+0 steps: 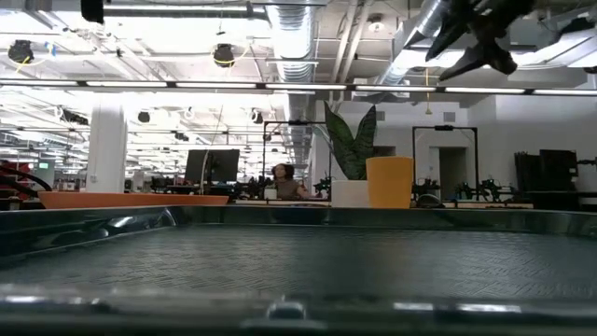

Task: Pick and place plate/cup/fork/spoon on tray
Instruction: Put the yellow cup on the black tray

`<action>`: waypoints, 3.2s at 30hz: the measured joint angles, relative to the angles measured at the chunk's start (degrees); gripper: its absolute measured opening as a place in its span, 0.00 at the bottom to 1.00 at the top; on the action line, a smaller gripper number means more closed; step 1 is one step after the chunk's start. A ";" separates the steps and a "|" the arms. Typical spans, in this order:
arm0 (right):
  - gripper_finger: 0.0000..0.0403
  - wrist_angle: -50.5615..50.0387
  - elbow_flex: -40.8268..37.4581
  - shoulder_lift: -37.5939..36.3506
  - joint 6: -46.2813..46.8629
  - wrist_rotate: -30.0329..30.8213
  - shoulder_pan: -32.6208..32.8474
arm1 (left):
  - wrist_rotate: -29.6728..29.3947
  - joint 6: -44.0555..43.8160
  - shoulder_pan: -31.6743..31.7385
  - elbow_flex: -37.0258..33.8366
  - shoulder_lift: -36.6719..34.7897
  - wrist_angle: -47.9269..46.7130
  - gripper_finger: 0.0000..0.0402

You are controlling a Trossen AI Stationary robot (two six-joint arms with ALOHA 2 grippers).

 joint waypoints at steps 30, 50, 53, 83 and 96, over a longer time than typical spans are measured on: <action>0.45 -0.49 6.25 38.63 -7.02 -8.90 -7.69 | 0.36 -20.21 0.04 7.43 3.09 -25.93 0.59; 0.01 -16.93 11.01 22.75 -6.85 -10.41 -2.02 | -1.20 -20.21 0.06 7.43 3.09 -27.02 0.59; 0.01 -16.66 11.03 20.74 -2.24 -11.31 3.62 | -1.33 -20.21 0.06 7.43 3.06 -27.02 0.59; 0.01 -16.65 -11.43 12.63 23.37 -10.58 28.38 | -4.04 -21.68 0.06 7.43 3.06 -27.42 0.59; 0.01 -15.17 -12.07 13.06 22.35 -7.51 28.57 | -4.14 -23.23 0.06 7.43 3.06 -28.46 0.59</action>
